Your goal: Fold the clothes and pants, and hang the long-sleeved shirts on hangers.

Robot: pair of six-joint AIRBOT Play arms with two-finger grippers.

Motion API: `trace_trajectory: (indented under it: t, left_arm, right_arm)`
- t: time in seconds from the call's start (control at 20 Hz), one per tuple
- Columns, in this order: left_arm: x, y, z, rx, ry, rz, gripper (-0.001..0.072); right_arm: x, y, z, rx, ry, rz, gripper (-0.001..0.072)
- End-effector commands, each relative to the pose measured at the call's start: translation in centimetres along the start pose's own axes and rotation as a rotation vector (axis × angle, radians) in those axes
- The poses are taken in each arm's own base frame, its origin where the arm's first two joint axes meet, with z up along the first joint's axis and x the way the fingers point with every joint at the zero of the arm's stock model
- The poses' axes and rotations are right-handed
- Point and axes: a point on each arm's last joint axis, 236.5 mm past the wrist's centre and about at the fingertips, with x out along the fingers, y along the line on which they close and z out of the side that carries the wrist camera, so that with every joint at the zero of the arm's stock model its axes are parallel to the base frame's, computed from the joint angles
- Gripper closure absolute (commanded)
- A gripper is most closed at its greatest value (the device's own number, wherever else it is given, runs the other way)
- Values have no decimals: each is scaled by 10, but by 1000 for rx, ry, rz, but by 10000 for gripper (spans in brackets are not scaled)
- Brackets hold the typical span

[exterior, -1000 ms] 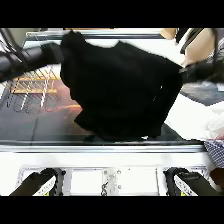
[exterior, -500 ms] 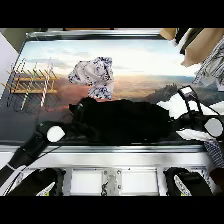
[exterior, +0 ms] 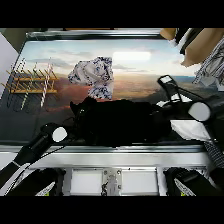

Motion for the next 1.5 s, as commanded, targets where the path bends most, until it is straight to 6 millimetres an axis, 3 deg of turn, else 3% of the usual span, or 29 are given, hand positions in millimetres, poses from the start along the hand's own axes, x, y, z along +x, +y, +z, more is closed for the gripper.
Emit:
trace_trajectory:
  t: [0.0, 0.1, 0.3, 0.45, 0.65, 0.85, 0.9, 0.95, 1.0, 1.1, 1.25, 1.45]
  left_arm:
    - [-16, 4, 8, -19, -50, 2, 684]
    - [-25, 7, 12, -30, -78, 5, 684]
    - [-34, 12, 18, -49, -118, 9, 684]
    - [-30, 13, 16, -56, -98, 11, 684]
    - [-17, 19, 11, -73, -51, 19, 684]
    - [-8, 23, 6, -88, -13, 24, 685]
    - [-7, 23, 6, -88, -12, 25, 684]
    - [-9, 23, 7, -86, -18, 24, 684]
    - [-12, 21, 8, -81, -30, 23, 684]
    - [-19, 16, 11, -67, -58, 13, 684]
    - [-13, -8, 4, -38, -37, -16, 685]
    - [31, -51, 10, 50, -46, -54, 684]
  right_arm:
    - [59, 55, 18, -71, 48, 145, 148]
    - [96, 74, 22, -64, 91, 237, 148]
    - [151, 84, 31, -51, 169, 278, 148]
    - [178, 86, 35, -104, 198, 283, 116]
    - [191, 73, 27, -160, 236, 241, 120]
    - [188, 65, 5, -238, 328, 229, 132]
    - [185, 66, 0, -262, 350, 241, 165]
    - [182, 66, -6, -288, 373, 253, 392]
    - [178, 66, -10, -304, 389, 258, 563]
    - [162, 54, -8, -323, 389, 224, 686]
    - [128, 14, -7, -261, 339, 143, 686]
    - [95, -30, -39, -96, 317, 91, 686]
